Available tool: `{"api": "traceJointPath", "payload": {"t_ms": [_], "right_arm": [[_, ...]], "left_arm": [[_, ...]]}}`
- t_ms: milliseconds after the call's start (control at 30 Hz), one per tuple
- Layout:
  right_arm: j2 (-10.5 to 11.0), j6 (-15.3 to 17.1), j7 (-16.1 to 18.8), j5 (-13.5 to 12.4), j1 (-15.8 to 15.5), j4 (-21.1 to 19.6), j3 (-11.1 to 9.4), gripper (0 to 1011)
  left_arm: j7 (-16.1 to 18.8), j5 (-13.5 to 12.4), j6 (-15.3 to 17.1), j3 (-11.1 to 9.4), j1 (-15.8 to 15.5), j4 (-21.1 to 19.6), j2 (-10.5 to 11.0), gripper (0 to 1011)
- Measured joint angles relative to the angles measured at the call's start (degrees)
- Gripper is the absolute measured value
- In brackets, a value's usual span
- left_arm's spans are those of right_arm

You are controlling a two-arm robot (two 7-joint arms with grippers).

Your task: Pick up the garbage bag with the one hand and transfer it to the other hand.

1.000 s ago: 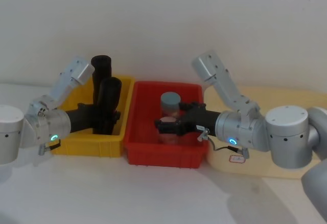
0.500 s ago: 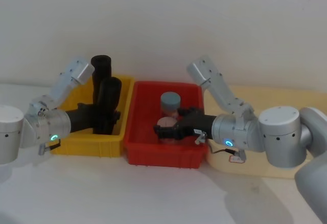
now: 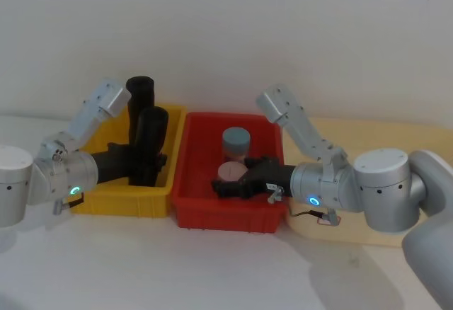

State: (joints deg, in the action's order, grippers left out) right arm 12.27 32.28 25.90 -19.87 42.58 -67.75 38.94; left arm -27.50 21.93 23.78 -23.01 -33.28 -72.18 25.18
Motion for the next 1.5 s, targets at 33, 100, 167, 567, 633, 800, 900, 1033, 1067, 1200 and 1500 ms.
{"api": "traceJointPath", "payload": {"t_ms": [33, 100, 167, 567, 633, 800, 900, 1033, 1067, 1200, 1500], "right_arm": [[-0.07, 0.01, 0.01, 0.01, 0.01, 0.12, -0.05, 1000], [-0.20, 0.05, 0.07, 0.04, 0.02, 0.36, -0.17, 1000], [-0.29, 0.06, 0.11, 0.05, 0.03, 0.51, -0.22, 1000], [-0.68, 0.16, 0.24, 0.16, 0.07, 1.18, -0.52, 717], [-0.72, 0.17, 0.25, 0.18, 0.07, 1.24, -0.56, 668], [-0.78, 0.17, 0.28, 0.18, 0.07, 1.35, -0.60, 652], [-0.80, 0.17, 0.30, 0.18, 0.07, 1.39, -0.62, 653], [-0.79, 0.17, 0.30, 0.20, -0.07, 1.22, -0.81, 652], [-0.79, 0.17, 0.30, 0.20, -0.07, 1.22, -0.81, 652], [-0.57, -0.38, 0.15, 0.06, -0.60, -0.01, -1.59, 652], [0.50, -2.52, -1.48, -0.89, -2.39, -4.81, -4.48, 652]], "left_arm": [[0.00, 0.00, 0.00, 0.00, 0.00, 0.00, 0.00, 405], [0.00, 0.00, 0.00, 0.00, 0.00, 0.00, 0.00, 405], [0.00, 0.00, 0.00, 0.00, 0.00, 0.00, 0.00, 405], [0.00, 0.00, 0.00, 0.00, 0.00, 0.00, 0.00, 405], [0.00, 0.00, 0.00, 0.00, 0.00, 0.00, 0.00, 405], [0.00, 0.00, 0.00, 0.00, 0.00, 0.00, 0.00, 405], [0.00, 0.00, 0.00, 0.00, 0.00, 0.00, 0.00, 405], [0.00, 0.00, 0.01, 0.00, 0.00, 0.00, 0.00, 405], [0.00, 0.00, 0.00, 0.00, 0.00, 0.00, 0.00, 405], [0.00, 0.00, 0.00, 0.00, 0.00, 0.00, 0.00, 405], [0.00, 0.00, 0.00, 0.00, 0.00, 0.00, 0.00, 405]]}}
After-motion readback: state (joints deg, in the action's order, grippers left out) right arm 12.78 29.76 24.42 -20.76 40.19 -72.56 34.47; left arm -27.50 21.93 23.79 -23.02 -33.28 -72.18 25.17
